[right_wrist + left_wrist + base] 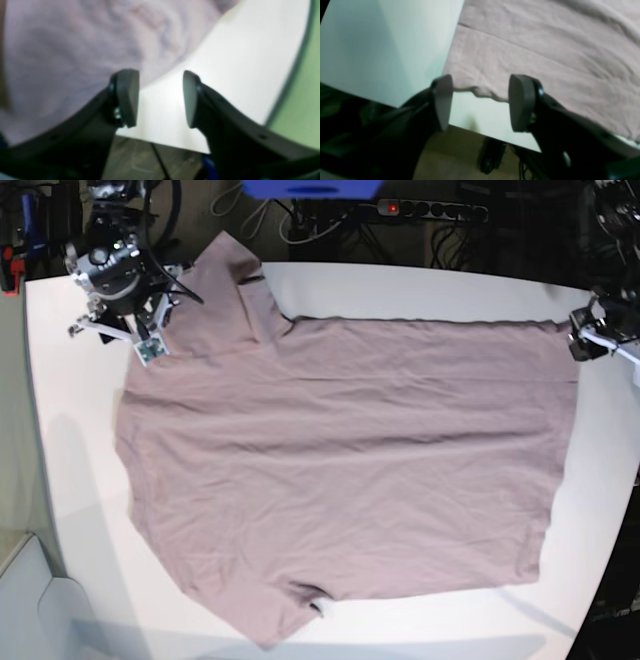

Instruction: Layout the t-shirt on the table in an organized manner, then fold the t-shirt properly

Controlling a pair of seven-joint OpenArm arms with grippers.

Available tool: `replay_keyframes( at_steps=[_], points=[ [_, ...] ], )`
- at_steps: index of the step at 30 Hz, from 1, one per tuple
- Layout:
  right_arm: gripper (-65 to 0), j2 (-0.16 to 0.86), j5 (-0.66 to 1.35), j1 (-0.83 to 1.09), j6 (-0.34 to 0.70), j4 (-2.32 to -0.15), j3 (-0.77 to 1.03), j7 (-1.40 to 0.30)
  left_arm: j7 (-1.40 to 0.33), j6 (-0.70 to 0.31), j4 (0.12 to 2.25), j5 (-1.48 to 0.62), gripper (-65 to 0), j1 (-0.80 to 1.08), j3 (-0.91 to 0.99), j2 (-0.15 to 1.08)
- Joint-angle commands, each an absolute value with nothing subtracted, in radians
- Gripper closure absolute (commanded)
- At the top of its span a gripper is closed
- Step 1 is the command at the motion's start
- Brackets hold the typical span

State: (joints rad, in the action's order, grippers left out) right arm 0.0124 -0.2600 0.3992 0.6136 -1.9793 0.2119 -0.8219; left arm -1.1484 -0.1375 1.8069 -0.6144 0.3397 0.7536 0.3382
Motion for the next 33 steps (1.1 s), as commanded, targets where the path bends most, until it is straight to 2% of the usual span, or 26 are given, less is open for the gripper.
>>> replay_keyframes(
  at_steps=[1,5,8,15,18,21,23,33],
  points=[
    [-32.7,0.016,-0.237,0.412,0.641,-1.997,0.229,-0.802,-1.138,-0.134,1.814,-0.622,-38.6,0.338,0.763,0.358],
    [-34.8,0.015,-0.183,0.426,0.664,-1.997,0.283,-0.8,-1.13,-0.14,1.773,-0.616,-47.1,0.338,0.765,0.36],
    [-34.8,0.015,-0.176,0.426,0.664,-1.997,0.325,-0.8,-1.118,-0.202,1.712,-0.611,-51.7,0.334,0.769,0.36],
    [-34.8,0.015,-0.176,0.426,0.665,-1.995,0.392,-0.8,-1.009,-0.262,1.578,-0.467,-51.5,0.309,0.779,0.366],
    [-34.8,0.015,-0.176,0.432,0.665,-1.995,0.394,-0.8,-1.003,-0.3,1.534,-0.433,-47.0,0.282,0.779,0.366],
    [-34.8,0.015,-0.176,0.437,0.665,-1.995,0.392,-0.8,-1.003,-0.355,1.488,-0.406,-38.5,0.229,0.774,0.364],
    [-34.8,0.015,-0.176,0.438,0.665,-1.995,0.392,-0.8,-1.003,-0.378,1.465,-0.386,-35.2,0.203,0.774,0.361],
    [-34.8,0.016,-0.177,0.44,0.665,-1.995,0.392,-0.8,-1.0,-0.381,1.397,-0.374,-35.2,0.166,0.75,0.351]
  ],
)
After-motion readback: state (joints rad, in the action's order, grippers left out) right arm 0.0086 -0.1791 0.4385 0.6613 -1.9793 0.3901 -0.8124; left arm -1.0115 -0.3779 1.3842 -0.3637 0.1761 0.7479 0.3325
